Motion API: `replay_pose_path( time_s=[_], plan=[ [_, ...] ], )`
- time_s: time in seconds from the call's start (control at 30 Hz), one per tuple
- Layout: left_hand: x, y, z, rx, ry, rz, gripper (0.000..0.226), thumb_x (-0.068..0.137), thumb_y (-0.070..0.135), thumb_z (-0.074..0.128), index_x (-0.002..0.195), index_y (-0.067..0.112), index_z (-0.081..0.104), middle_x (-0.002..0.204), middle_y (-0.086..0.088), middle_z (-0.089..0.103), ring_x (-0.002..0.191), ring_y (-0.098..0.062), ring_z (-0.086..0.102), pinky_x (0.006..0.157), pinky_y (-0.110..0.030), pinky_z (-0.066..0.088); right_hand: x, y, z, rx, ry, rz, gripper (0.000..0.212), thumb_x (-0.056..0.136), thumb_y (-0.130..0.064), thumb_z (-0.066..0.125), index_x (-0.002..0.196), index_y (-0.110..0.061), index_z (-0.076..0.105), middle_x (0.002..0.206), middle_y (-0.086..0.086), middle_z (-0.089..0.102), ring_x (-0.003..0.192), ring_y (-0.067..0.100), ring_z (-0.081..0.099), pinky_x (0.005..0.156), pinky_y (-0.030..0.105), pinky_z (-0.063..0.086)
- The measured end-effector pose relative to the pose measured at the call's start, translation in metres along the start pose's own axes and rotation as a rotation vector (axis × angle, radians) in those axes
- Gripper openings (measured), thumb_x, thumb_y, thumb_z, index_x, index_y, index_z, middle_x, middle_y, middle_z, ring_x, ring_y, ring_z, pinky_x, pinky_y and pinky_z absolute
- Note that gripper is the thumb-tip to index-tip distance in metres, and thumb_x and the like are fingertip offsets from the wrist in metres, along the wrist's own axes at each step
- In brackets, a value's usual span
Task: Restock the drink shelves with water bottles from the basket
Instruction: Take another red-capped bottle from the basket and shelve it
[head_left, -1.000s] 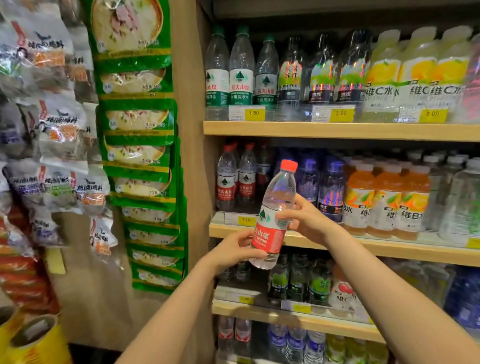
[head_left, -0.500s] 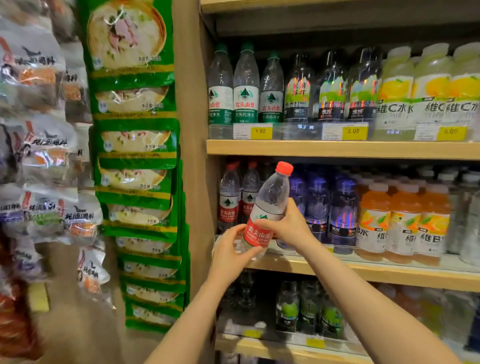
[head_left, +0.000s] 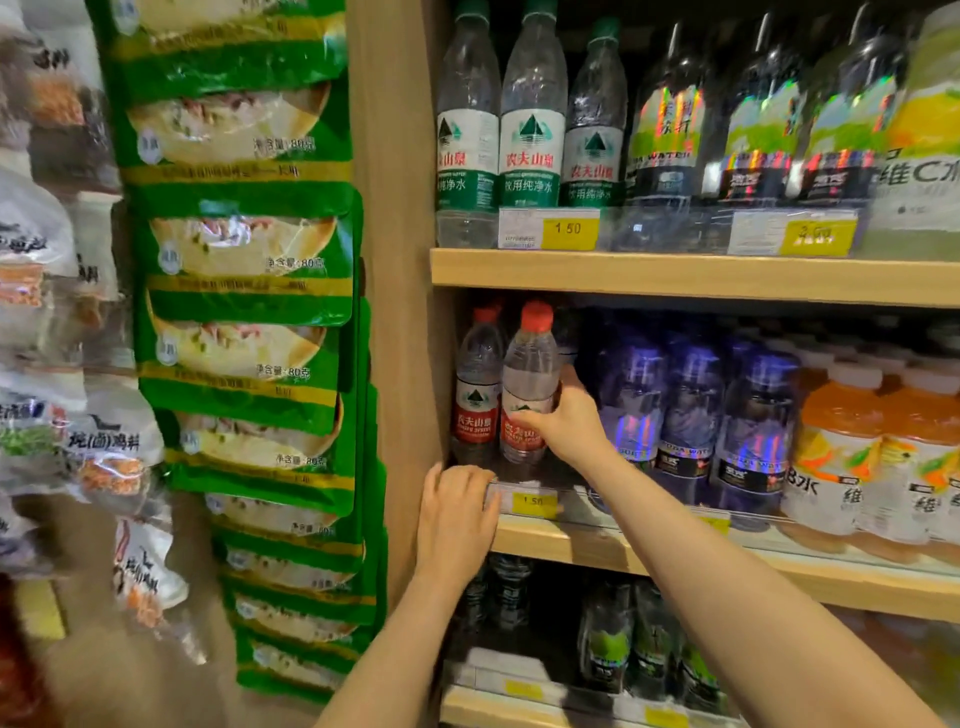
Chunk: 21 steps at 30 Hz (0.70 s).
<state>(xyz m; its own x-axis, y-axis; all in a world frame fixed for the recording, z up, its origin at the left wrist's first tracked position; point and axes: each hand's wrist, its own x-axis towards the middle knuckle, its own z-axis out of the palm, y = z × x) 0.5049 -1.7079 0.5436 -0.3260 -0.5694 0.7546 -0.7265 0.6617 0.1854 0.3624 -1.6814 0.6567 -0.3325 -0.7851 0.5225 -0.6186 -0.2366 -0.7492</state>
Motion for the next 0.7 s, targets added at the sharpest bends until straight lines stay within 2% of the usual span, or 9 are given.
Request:
replay_pose_path(
  time_s=[0.03,0.1,0.2,0.37,0.7],
  plan=[
    [0.001,-0.004,0.006,0.013,0.030,0.039,0.029,0.086,0.032,0.040,0.101,0.020,0.062,0.094,0.004,0.065,0.091,-0.016,0.060,0.099,-0.035,0.036,0.005,0.006,0.008,0.000,0.008,0.023,0.042,0.070,-0.012,0.079,0.103,-0.013,0.053,0.113,0.016,0.064,0.104,0.023,0.060,0.082,0.027,0.045],
    [0.002,-0.011,0.015,-0.003,0.066,0.087,0.025,0.088,0.029,0.042,0.098,0.016,0.060,0.091,0.000,0.063,0.087,-0.018,0.057,0.089,-0.032,0.040,0.017,0.019,0.022,0.015,0.044,0.087,0.053,0.070,-0.015,0.079,0.113,-0.006,0.049,0.116,0.018,0.062,0.108,0.030,0.060,0.086,0.028,0.046],
    [0.002,-0.014,0.023,0.014,0.103,0.114,0.022,0.088,0.026,0.042,0.093,0.013,0.059,0.086,-0.004,0.060,0.084,-0.019,0.050,0.082,-0.030,0.035,0.035,0.031,0.035,0.010,0.048,0.209,0.067,0.070,-0.022,0.079,0.123,-0.007,0.043,0.125,0.017,0.059,0.113,0.033,0.057,0.094,0.041,0.049],
    [0.003,-0.014,0.024,0.043,0.082,0.109,0.019,0.088,0.023,0.041,0.086,0.013,0.056,0.079,-0.004,0.055,0.077,-0.022,0.050,0.078,-0.030,0.033,0.053,0.044,0.045,-0.044,0.102,0.194,0.065,0.066,-0.028,0.081,0.121,-0.010,0.052,0.124,0.012,0.060,0.114,0.029,0.057,0.095,0.038,0.048],
    [0.000,-0.013,0.024,0.033,0.068,0.091,0.017,0.089,0.023,0.041,0.086,0.014,0.055,0.080,-0.003,0.054,0.077,-0.021,0.050,0.079,-0.029,0.034,0.052,0.052,0.048,-0.049,0.089,0.203,0.069,0.073,-0.029,0.076,0.131,-0.011,0.042,0.134,0.012,0.052,0.123,0.029,0.050,0.101,0.040,0.043]
  ],
)
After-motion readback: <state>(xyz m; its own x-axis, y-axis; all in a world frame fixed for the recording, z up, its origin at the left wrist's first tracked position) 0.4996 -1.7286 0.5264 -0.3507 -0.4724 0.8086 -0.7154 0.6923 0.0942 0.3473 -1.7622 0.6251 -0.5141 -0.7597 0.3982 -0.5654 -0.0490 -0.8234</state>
